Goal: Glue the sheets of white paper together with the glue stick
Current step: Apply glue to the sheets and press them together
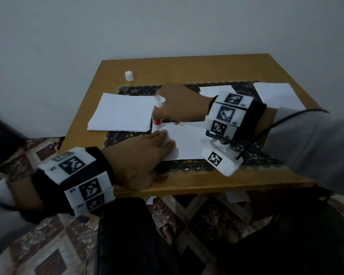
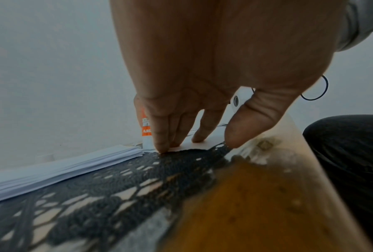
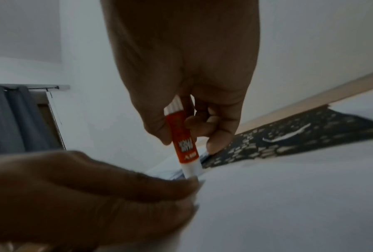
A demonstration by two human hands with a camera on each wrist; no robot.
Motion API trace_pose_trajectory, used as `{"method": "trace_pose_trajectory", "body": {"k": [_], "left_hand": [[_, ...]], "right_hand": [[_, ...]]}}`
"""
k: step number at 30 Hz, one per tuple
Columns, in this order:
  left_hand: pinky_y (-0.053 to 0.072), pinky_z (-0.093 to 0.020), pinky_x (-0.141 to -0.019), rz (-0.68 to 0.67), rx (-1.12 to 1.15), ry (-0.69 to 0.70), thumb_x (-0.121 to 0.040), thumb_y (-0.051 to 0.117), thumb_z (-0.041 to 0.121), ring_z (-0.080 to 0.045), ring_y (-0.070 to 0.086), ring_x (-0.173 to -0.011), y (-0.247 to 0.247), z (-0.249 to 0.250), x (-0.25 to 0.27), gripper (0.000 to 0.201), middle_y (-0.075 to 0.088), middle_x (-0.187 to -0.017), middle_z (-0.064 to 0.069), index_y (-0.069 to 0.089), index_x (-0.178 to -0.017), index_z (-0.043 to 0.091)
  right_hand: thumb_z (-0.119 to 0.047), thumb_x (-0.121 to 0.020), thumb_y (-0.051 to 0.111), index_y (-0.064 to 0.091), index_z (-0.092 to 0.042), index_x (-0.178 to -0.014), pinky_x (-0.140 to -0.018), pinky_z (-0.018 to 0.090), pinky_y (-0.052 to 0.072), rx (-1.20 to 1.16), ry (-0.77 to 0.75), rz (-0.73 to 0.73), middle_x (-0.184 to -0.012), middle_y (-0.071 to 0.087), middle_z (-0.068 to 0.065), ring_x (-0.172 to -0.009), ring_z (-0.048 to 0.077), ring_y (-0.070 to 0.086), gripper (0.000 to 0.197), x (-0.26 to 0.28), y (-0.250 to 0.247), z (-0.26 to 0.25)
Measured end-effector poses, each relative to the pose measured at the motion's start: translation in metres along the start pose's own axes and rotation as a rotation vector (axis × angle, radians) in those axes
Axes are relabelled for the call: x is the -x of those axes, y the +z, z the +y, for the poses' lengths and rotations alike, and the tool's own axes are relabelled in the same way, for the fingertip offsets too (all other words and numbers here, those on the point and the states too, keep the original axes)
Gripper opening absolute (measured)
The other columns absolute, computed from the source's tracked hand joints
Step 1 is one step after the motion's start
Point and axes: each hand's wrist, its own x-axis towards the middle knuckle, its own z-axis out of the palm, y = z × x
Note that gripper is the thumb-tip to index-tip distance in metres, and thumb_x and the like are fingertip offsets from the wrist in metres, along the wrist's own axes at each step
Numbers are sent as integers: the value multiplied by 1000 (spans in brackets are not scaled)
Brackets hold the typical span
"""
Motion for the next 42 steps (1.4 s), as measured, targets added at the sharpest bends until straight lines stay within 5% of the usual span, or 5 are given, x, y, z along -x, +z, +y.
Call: {"method": "trace_pose_trajectory", "body": {"k": [9,21,28,34,42], "left_hand": [[29,-44,-113,-17,0,-5,-83,38,49,-30,18,-144,-4,-1,-3,84,7,-158,-17,6,-152,14],[35,-40,-108,-5,-26,-58,-88,51,35,-30,34,-135,-15,8,-1,74,17,-156,-14,15,-151,17],[48,-37,-85,89,-56,-66,-87,52,41,-26,54,-102,-19,4,-13,64,50,-123,-6,26,-144,27],[43,-32,-76,111,-176,-49,-93,45,52,-26,55,-100,-36,7,-43,65,55,-115,-8,15,-149,39],[40,-29,-68,92,-281,-45,-93,44,55,-27,58,-97,-37,11,-54,65,58,-116,-11,20,-150,35]], "right_hand": [[-27,-81,66,39,-18,-59,-48,26,29,125,-7,14,-56,44,-2,-48,12,38,36,-3,3,5],[-24,-81,65,42,-10,-60,-50,29,29,103,138,108,-57,43,3,-51,16,36,34,44,-25,52],[-23,-84,65,61,2,-75,-48,34,50,62,213,110,-63,62,10,-48,22,59,27,60,-38,66],[-17,-83,73,69,0,-89,-61,30,61,-264,193,169,-79,71,9,-63,22,66,18,76,-49,66],[-22,-83,73,68,-8,-76,-65,28,57,-146,128,195,-74,71,1,-62,8,69,16,80,-34,68]]}}
